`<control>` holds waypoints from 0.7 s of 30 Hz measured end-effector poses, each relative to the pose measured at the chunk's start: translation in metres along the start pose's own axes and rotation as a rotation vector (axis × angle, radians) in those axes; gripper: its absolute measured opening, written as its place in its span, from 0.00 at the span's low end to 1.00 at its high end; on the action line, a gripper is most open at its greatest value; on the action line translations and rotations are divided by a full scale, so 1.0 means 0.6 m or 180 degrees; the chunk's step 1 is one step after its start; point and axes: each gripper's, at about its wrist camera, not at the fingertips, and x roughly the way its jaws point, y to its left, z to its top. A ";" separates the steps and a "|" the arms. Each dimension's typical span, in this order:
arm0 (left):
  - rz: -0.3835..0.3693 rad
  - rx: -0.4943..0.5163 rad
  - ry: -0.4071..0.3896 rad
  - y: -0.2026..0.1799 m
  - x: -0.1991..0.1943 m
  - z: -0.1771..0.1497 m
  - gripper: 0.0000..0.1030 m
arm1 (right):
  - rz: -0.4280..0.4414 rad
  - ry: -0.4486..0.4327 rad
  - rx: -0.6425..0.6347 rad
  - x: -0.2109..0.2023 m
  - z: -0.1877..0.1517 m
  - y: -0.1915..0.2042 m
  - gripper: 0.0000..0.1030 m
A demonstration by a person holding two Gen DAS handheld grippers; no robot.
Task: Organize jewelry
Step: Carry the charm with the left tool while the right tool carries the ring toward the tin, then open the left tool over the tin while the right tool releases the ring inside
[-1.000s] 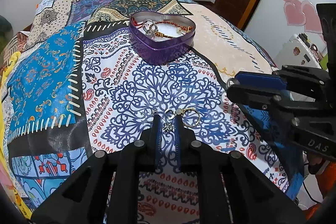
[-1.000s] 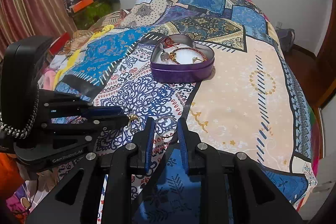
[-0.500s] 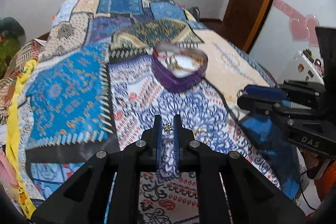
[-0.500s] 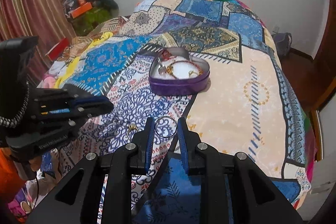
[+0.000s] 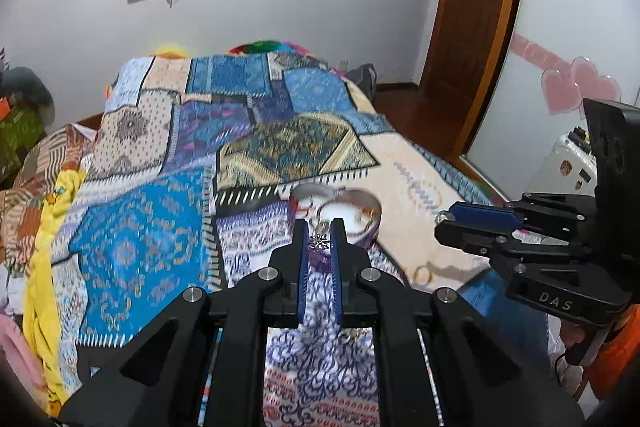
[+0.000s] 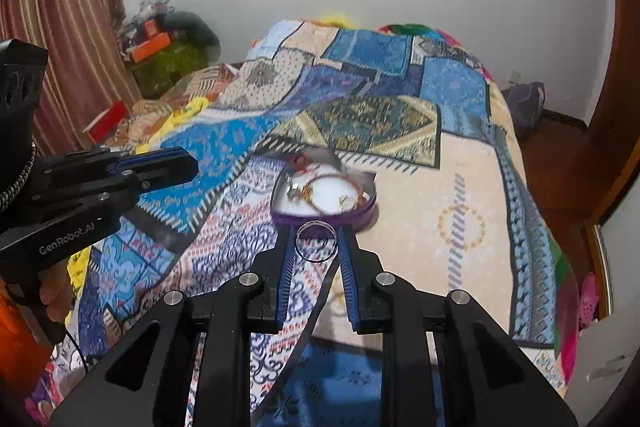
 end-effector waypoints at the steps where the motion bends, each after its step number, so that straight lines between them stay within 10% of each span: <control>1: -0.0003 0.0010 -0.0020 -0.002 0.000 0.004 0.09 | -0.0001 -0.0027 0.0007 -0.002 0.005 -0.002 0.20; 21: -0.0088 0.0057 -0.0060 -0.007 0.080 0.057 0.09 | 0.0008 0.0015 0.0074 0.065 0.041 -0.027 0.20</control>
